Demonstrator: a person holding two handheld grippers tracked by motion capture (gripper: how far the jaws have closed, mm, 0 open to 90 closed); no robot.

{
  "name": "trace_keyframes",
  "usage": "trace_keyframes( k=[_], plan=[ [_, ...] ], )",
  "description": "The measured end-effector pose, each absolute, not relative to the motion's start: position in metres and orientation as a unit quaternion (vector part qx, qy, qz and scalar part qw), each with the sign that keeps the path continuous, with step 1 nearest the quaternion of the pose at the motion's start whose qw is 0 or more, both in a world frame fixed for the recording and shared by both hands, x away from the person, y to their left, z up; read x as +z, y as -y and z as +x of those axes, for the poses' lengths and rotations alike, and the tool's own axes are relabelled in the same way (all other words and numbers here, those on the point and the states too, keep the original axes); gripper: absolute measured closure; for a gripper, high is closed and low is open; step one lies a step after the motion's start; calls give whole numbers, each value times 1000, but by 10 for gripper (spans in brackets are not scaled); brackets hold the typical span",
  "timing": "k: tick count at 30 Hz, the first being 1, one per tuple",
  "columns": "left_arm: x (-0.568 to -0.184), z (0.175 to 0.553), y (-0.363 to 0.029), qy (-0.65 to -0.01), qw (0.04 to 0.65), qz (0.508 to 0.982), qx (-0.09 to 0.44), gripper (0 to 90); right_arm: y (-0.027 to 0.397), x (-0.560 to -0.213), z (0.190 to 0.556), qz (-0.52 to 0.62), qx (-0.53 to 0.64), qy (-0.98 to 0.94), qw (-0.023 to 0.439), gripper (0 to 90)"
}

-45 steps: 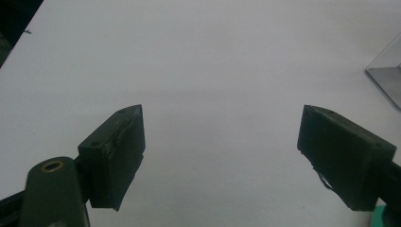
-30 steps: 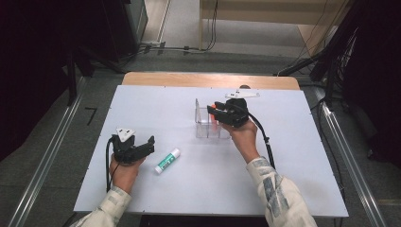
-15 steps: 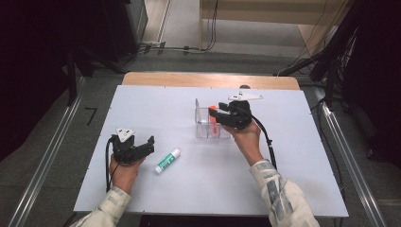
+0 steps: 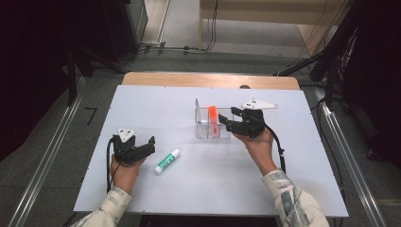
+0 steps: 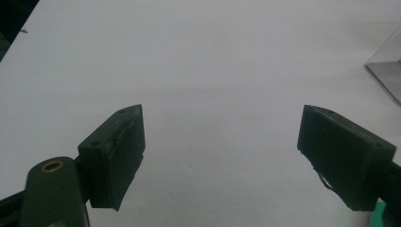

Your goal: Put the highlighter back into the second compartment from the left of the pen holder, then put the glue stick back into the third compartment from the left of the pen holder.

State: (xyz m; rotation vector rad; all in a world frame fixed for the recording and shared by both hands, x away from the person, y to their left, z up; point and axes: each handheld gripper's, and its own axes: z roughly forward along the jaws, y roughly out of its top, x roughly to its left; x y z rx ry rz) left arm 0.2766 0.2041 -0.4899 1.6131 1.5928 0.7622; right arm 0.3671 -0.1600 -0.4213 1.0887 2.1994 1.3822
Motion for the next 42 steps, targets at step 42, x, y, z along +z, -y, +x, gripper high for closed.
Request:
trace_keyframes(
  k=[42],
  plan=[
    [-481,257,-189,-579,387,659,283,159,227,-438,335,417,464,-760,180,291]
  ],
)
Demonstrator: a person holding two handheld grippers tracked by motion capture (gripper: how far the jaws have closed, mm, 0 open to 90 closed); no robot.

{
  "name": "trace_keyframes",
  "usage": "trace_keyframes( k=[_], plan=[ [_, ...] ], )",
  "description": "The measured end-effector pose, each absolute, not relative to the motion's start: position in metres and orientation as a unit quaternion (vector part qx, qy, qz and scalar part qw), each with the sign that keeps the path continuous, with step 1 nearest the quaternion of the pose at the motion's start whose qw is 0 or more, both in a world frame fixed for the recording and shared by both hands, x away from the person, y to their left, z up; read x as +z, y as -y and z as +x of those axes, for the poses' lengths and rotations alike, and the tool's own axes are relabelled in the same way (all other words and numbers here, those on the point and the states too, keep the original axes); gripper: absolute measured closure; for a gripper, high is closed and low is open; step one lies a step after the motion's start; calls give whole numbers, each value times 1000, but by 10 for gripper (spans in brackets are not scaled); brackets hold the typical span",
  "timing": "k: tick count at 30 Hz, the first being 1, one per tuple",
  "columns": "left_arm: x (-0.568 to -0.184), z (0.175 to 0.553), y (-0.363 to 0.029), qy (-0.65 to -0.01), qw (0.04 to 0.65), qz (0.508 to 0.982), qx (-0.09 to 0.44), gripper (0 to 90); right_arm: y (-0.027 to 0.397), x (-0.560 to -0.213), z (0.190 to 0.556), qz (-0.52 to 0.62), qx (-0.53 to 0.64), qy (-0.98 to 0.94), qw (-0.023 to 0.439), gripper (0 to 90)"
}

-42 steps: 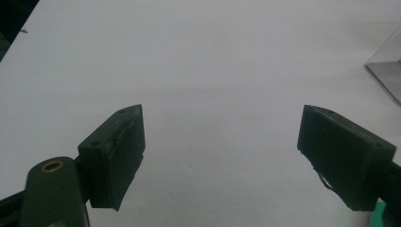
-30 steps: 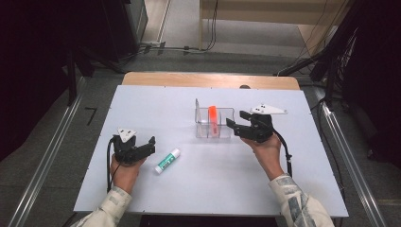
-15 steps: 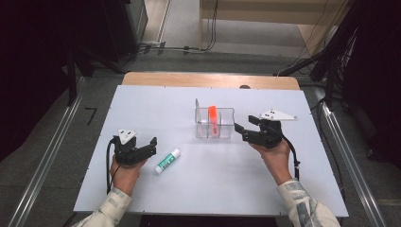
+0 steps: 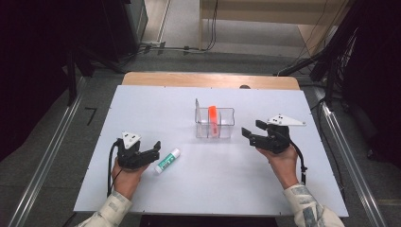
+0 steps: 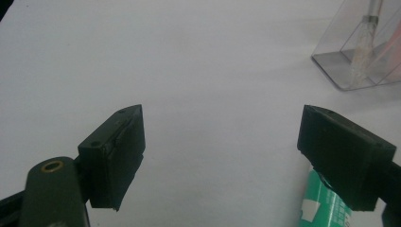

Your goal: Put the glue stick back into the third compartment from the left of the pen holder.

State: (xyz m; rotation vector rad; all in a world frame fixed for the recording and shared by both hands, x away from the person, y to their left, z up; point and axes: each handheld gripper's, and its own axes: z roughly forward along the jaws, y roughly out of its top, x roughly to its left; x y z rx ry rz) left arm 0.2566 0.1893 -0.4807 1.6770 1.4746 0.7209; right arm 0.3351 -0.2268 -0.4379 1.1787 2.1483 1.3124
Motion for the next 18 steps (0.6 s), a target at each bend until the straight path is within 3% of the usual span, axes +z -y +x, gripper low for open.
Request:
trace_keyframes(
  k=[18],
  plan=[
    [-486,252,-174,-548,379,696,269,183,235,-441,331,424,459,-759,183,291]
  ],
)
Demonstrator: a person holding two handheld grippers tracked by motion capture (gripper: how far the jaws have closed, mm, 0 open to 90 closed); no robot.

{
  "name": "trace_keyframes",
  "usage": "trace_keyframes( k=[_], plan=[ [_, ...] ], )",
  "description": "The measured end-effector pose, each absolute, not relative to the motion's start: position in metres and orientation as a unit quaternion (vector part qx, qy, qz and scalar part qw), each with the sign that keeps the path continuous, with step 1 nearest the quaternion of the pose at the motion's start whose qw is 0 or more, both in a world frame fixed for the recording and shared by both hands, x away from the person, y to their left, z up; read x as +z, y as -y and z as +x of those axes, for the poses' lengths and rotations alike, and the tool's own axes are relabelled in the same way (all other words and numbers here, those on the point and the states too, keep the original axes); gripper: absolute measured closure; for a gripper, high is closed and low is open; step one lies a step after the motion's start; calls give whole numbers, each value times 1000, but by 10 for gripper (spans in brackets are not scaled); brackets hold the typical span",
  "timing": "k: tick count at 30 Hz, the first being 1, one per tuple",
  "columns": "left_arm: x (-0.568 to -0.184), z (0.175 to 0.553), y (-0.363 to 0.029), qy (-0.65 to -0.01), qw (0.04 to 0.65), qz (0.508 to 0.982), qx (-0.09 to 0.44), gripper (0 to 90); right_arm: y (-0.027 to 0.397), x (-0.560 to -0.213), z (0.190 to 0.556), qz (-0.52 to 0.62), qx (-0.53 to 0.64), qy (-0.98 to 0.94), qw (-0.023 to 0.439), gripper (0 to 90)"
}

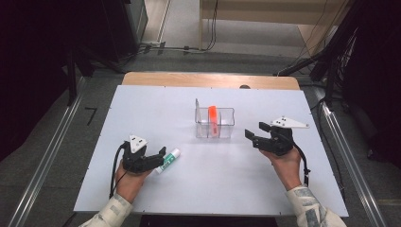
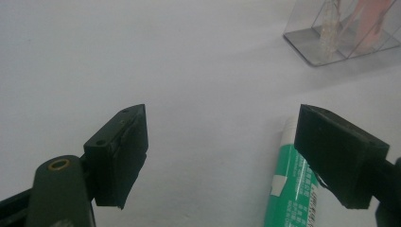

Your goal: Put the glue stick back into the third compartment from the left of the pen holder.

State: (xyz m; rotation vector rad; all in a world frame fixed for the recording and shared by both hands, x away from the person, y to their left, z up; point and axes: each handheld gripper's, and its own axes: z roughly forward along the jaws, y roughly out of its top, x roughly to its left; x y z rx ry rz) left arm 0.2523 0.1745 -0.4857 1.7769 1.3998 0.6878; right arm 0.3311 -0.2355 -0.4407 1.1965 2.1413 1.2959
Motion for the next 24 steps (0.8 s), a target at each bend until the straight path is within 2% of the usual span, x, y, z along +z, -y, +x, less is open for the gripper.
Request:
trace_keyframes(
  k=[11,24],
  plan=[
    [-490,254,-169,-536,372,713,257,198,235,-441,331,424,458,-760,183,291],
    [-491,255,-159,-512,364,741,236,302,236,-443,331,425,457,-760,181,293]
  ],
)
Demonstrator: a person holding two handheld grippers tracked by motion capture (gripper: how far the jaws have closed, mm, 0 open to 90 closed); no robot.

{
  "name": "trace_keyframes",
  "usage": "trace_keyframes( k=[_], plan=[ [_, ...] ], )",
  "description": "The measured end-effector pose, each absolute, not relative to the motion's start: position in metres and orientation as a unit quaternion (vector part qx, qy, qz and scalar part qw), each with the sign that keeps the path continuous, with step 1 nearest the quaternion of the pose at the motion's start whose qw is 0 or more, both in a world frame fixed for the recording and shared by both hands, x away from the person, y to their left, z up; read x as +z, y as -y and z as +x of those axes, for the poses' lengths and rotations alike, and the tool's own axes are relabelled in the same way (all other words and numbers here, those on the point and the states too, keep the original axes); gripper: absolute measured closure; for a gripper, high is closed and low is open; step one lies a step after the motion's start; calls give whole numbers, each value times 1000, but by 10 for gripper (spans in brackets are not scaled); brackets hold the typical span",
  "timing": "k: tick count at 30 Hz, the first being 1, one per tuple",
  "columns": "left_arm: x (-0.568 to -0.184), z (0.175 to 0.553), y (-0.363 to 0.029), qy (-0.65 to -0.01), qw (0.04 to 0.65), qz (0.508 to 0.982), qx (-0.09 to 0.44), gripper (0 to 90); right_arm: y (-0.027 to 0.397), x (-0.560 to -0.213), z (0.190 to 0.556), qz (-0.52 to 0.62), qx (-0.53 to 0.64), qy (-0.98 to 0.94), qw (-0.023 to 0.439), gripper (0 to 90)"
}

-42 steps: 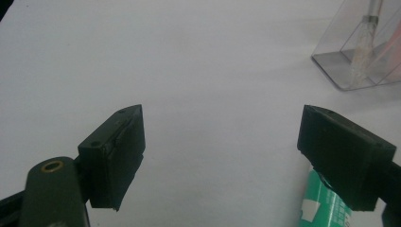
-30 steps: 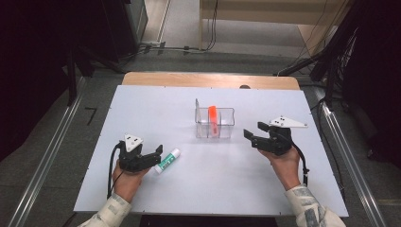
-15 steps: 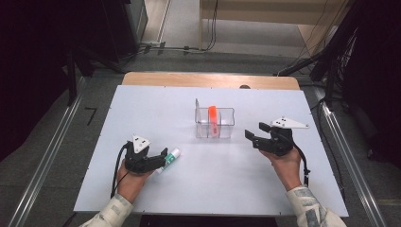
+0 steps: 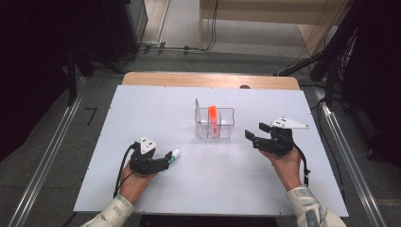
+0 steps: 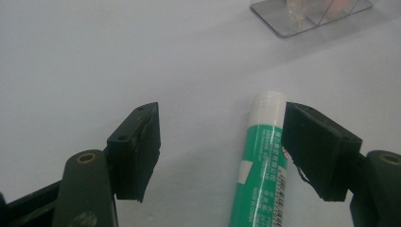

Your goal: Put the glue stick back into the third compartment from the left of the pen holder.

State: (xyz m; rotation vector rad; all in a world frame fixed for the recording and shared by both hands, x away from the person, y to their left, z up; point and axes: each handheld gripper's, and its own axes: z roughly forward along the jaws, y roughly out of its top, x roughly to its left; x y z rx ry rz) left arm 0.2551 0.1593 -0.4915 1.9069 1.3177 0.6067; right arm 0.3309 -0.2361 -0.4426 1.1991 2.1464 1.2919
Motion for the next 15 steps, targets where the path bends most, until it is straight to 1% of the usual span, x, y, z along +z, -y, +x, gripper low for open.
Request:
trace_keyframes(
  k=[5,15],
  plan=[
    [-493,255,-156,-506,356,753,225,317,236,-443,331,424,457,-761,182,293],
    [-496,256,-153,-499,348,765,213,317,235,-443,331,424,457,-761,181,293]
  ],
)
